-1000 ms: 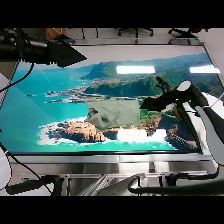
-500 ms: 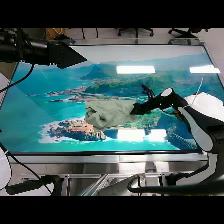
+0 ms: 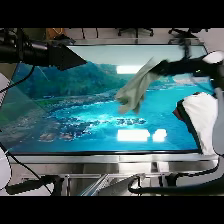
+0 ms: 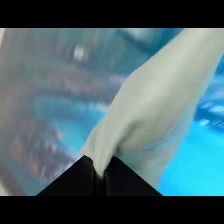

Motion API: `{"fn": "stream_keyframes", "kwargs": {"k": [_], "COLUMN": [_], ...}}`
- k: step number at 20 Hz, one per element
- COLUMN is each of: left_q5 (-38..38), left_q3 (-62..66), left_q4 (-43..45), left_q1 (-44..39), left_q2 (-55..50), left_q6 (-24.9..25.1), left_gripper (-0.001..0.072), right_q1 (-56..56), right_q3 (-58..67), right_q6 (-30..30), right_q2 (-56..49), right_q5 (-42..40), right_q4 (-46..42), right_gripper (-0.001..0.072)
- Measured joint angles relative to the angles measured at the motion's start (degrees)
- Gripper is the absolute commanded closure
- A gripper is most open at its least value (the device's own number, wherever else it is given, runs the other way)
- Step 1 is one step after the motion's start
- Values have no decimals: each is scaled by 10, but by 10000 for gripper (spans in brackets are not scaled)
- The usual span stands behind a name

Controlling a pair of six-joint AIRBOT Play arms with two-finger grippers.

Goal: Fold the shirts.

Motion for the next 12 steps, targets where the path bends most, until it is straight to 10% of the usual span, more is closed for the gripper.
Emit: {"fn": "stream_keyframes", "kwargs": {"k": [12], "left_q5": [-17], "left_q3": [0], "left_q4": [-3], "left_q1": [0], "left_q2": [0], "left_q6": [-2], "left_gripper": [692], "right_q1": [-359], "right_q3": [128], "right_q6": [236], "right_q2": [86], "right_q5": [224], "right_q4": [-266], "right_gripper": [699]}}
